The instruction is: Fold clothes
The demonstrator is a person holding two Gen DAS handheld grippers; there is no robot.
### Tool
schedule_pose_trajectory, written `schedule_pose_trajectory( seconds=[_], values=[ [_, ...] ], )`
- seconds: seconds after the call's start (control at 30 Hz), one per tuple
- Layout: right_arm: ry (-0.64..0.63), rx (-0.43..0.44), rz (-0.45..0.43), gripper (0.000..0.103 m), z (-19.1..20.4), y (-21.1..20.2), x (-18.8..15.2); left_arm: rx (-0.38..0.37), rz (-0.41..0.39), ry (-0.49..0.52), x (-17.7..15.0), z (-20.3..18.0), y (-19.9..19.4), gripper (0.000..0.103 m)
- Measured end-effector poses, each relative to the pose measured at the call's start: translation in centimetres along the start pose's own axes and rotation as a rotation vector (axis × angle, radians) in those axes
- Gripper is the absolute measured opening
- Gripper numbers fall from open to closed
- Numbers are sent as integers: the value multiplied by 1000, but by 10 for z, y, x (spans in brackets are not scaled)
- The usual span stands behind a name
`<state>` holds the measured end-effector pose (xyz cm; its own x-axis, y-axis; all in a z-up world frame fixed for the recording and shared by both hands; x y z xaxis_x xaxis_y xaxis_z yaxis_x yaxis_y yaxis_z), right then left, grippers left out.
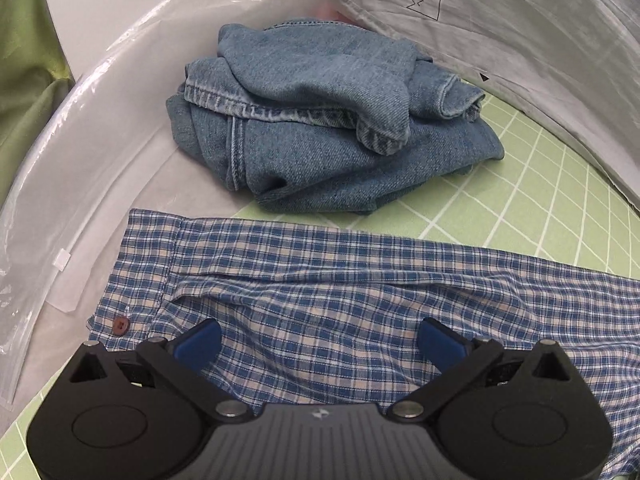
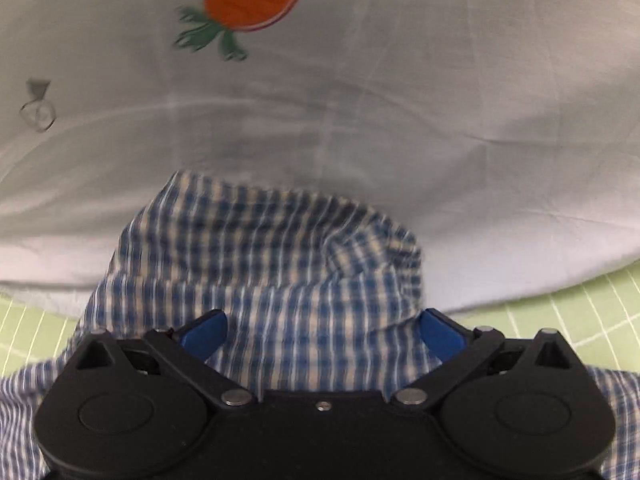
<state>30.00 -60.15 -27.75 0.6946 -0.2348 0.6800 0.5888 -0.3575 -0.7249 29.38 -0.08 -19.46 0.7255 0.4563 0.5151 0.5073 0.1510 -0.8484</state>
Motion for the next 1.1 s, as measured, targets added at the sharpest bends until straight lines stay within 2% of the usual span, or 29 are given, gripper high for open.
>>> schedule_pose_trajectory(
  seconds=[0.1, 0.2, 0.3, 0.4, 0.47, 0.67, 0.73, 0.87, 0.93, 1.0, 1.1],
  values=[
    [69, -21, -31, 103, -2, -22, -5, 0, -7, -3, -1, -1, -1, 103],
    [64, 5, -58, 103, 20, -55, -22, -2, -18, -6, -1, -1, -1, 103],
    [-10, 37, -54, 103, 56, -75, -43, -5, -26, -6, -1, -1, 0, 103],
    [-108, 57, -27, 103, 89, -71, -56, -12, -26, 4, 1, -1, 0, 103],
    [-143, 30, -22, 103, 104, -65, -58, -19, -26, 14, 1, -1, 1, 103],
    [-139, -6, -9, 103, 105, -29, -18, -33, -52, 21, 3, -2, 1, 103],
    [-140, 6, 2, 103, 105, -15, -3, -34, -57, 20, 3, -2, 2, 103],
    [-187, -9, 27, 103, 106, -1, 17, -36, -58, 22, 4, -3, 3, 103],
    [-176, -5, 43, 103, 102, -6, 19, -35, -42, 28, 4, -3, 3, 103],
    [-142, -7, -10, 103, 96, -29, 21, -33, -27, 34, 5, -2, 3, 103],
    [-110, 1, -68, 103, 86, -80, 5, -20, -16, 42, 5, 4, -4, 103]
  ],
)
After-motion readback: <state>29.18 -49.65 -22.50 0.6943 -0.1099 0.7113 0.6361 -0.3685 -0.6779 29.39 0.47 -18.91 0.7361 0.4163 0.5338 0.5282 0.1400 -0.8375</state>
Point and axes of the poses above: each gripper's, at about its wrist camera, not at the fingertips, and y roughly the way its jaws point, z to its left, x to its top, the point moved 10 cm from there along y, roughly the way its jaws point, and after that the axes turned 15 degrees about -y, right-handed, at the moved point
